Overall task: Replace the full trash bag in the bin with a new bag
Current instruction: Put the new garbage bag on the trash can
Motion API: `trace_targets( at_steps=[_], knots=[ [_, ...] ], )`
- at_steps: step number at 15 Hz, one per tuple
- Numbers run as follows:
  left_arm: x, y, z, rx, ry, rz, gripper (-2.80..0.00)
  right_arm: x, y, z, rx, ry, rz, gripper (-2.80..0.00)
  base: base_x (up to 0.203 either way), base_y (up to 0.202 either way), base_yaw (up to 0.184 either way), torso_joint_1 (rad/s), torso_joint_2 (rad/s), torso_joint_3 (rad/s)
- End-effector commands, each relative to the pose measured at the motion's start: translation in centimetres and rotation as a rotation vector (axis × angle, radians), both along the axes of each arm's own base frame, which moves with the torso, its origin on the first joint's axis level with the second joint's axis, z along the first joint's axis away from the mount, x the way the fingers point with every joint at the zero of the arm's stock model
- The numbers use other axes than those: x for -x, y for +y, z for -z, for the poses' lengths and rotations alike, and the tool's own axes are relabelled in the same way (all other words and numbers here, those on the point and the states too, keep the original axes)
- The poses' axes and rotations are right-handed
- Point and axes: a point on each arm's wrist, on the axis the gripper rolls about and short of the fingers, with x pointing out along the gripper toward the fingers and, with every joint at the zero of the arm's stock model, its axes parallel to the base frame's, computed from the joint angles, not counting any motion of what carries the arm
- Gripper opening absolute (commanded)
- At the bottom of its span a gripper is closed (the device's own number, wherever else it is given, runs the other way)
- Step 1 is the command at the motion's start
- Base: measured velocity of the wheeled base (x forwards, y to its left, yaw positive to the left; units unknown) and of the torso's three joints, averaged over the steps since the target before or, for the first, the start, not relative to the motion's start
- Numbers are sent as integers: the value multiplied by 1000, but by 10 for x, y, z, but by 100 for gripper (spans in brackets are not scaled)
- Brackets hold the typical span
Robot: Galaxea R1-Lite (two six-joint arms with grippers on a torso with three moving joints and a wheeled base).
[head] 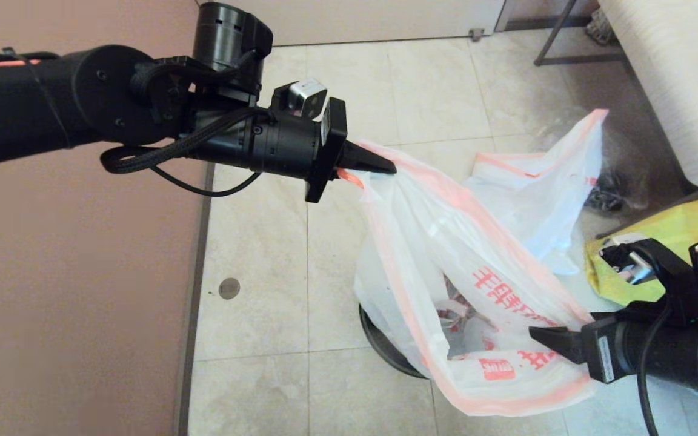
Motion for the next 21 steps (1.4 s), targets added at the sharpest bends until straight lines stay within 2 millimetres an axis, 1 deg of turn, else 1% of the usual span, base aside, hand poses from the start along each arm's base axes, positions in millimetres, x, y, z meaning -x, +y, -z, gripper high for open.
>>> trace_targets(
  at_steps=[1, 4, 6, 7, 9, 11, 13, 14, 15, 16, 17, 18, 19, 21],
  knots=[
    [0, 1, -1, 2, 2, 0, -280, -1, 1, 4, 9, 20, 1, -280, 0, 0, 0, 0, 0, 0],
    [-3, 1, 1, -2, 1, -7, -280, -1, 0, 3, 14, 28, 3, -280, 0, 0, 0, 0, 0, 0],
    [-10, 2, 7, -19, 6, -36, -280, -1, 1, 4, 15, 28, 4, -280, 0, 0, 0, 0, 0, 0],
    [-11, 2, 9, -25, 9, -42, 0, -1, 2, 4, 14, 29, 0, -280, 0, 0, 0, 0, 0, 0],
    [-12, 2, 9, -32, -10, -41, 0, -1, 3, 4, 14, 30, -6, -280, 0, 0, 0, 0, 0, 0],
    [-3, 4, 1, -29, -37, -31, 0, -2, 7, 2, 14, 28, -17, -280, 0, 0, 0, 0, 0, 0],
    [19, 13, -14, -20, -64, -28, 0, -8, 10, 2, 14, 30, -15, -280, 0, 0, 0, 0, 0, 0],
    [32, 19, -18, -32, -74, -28, 0, -11, 12, 1, 12, 32, -10, -280, 0, 0, 0, 0, 0, 0],
    [45, 24, -17, -65, -77, -35, 0, -14, 13, 1, 10, 32, 3, -280, 0, 0, 0, 0, 0, 0],
    [59, 28, -9, -133, -66, -48, 0, -19, 15, 0, -1, 35, 23, -280, 0, 0, 0, 0, 0, 0],
    [67, 28, 3, -209, -45, -64, 0, -22, 17, -3, -22, 33, 40, -280, 0, 0, 0, 0, 0, 0],
    [73, 25, 24, -323, -13, -101, 0, -27, 19, -5, -44, 32, 55, -280, 0, 0, 0, 0, 0, 0],
    [74, 24, 45, -428, 8, -142, 0, -29, 20, -7, -50, 30, 60, -280, 0, 0, 0, 0, 0, 0],
    [72, 30, 77, -540, 30, -179, 0, -29, 20, -7, -55, 31, 63, -280, 0, 0, 0, 0, 0, 0]
  ],
)
